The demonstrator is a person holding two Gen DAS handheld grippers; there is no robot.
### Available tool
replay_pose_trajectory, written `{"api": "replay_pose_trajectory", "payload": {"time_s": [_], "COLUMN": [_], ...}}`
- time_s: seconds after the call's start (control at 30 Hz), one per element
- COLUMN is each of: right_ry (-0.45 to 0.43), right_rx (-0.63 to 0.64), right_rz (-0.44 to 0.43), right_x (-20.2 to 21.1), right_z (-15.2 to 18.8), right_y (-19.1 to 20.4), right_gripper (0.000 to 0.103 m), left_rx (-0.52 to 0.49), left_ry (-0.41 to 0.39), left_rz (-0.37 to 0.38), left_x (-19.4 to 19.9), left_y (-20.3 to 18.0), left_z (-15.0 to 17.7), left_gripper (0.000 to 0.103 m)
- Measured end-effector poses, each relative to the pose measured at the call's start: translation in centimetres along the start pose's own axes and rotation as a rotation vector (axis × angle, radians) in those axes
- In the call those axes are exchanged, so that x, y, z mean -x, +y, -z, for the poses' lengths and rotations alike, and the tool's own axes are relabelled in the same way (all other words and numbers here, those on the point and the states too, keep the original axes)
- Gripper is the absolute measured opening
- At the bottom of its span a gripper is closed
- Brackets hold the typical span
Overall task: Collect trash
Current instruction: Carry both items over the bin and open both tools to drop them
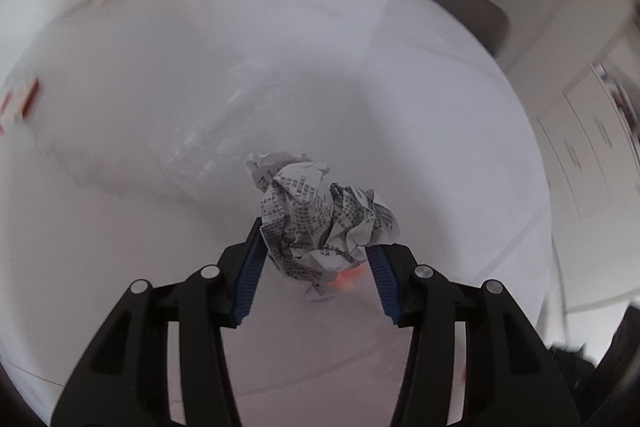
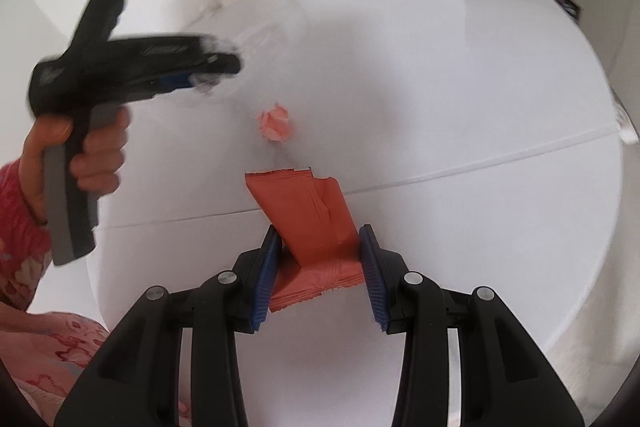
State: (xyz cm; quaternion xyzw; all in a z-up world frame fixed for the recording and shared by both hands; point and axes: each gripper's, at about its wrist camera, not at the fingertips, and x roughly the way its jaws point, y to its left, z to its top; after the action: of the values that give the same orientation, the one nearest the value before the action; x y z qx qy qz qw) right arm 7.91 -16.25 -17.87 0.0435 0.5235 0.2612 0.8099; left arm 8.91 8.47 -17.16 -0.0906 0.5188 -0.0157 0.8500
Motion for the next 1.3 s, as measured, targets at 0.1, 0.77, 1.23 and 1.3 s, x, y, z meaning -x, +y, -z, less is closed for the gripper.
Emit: {"api": "replay_pose_trajectory", "payload": {"time_s": [0.1, 0.77, 1.23, 1.3], "right_ry": [-0.038, -0.036, -0.024, -0.028], "right_rx": [-0.066, -0.486, -0.579, -0.587], "right_rz": [0.036, 0.356, 0.430, 0.435], "right_x": [3.0, 11.8, 12.7, 13.1], "right_z": [2.6, 24.1, 26.4, 26.6], "right_y": [-0.9, -8.1, -9.3, -9.5], "right_gripper": [0.040, 0.082, 0.100, 0.100], "left_rx": [-0.096, -0.659, -0.719, -0.734], "left_ry": [-0.010, 0.183, 0.211, 0.215], "left_rz": [0.042, 0.353, 0.359, 0.359], "left_x": [2.7, 7.4, 8.1, 7.8], "left_y": [-2.9, -23.5, -26.8, -28.2], "left_z": [1.8, 17.8, 20.1, 20.7], "left_gripper": [0.048, 0.048, 0.049, 0.049]}}
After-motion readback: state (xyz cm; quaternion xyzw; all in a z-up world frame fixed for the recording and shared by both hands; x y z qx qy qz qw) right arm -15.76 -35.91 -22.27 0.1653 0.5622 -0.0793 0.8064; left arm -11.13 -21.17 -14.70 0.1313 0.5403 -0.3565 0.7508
